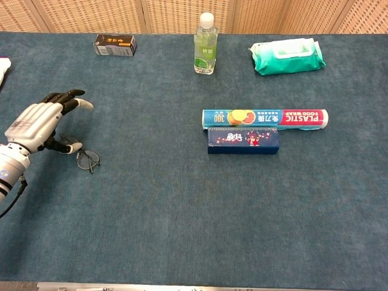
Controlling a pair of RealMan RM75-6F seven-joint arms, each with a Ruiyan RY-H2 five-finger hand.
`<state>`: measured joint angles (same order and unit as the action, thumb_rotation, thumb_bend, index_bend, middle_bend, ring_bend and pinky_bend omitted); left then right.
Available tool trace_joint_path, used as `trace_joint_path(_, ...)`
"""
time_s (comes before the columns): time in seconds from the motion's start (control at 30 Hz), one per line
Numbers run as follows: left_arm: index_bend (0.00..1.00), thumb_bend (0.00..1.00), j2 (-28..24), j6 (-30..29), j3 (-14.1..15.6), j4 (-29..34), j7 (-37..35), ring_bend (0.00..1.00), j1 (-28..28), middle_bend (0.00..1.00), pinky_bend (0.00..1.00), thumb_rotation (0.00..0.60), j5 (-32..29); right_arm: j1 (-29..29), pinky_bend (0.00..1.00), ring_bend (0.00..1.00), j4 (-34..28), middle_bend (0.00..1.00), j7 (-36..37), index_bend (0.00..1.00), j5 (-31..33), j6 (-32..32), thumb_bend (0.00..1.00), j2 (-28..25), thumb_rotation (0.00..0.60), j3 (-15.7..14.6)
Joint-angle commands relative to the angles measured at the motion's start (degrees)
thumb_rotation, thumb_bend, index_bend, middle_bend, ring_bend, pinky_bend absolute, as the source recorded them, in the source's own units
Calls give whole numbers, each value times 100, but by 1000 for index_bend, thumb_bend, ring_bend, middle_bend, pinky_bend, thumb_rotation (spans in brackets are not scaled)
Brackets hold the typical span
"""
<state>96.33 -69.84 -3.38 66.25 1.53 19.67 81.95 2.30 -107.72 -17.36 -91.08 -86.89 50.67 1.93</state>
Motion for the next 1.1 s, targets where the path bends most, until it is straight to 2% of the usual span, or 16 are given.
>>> trace_joint_path(0.03, 222, 170, 13, 15, 9, -24, 12, 98, 3, 87, 52, 600, -10, 0, 301, 178, -1, 210, 2, 235, -2, 2, 45, -3, 600, 0)
trace_joint_path(0.2, 222, 170, -45, -110, -2, 107, -50, 98, -22, 87, 52, 600, 38, -3, 301, 178, -2, 210, 1, 235, -3, 2, 45, -5, 600, -3)
trace_joint_path(0.43, 222, 170, -544, -596, 26, 947, 149, 98, -112, 87, 54, 600, 349, -6, 301, 178, -3, 210, -12, 235, -4, 2, 44, -3, 600, -4)
trace_joint_path(0.63, 221, 170, -1371, -1215, 84, 1911, 321, 98, -308, 87, 68, 600, 752, -9, 301, 178, 13, 211, -50, 236, 3, 0, 44, 6, 600, -2)
trace_joint_path(0.93, 221, 170, -2986, -1510, 407, 2990, 393, 109, -552, 103, 79, 600, 1267, -5, 301, 178, 70, 222, -183, 251, 31, 14, 44, 62, 600, 5)
trace_joint_path(1.1, 205, 170, -3386, -1631, 567, 3305, 539, 117, -814, 118, 92, 600, 1190, -6, 301, 178, 89, 223, -236, 251, 45, 10, 45, 82, 600, 11)
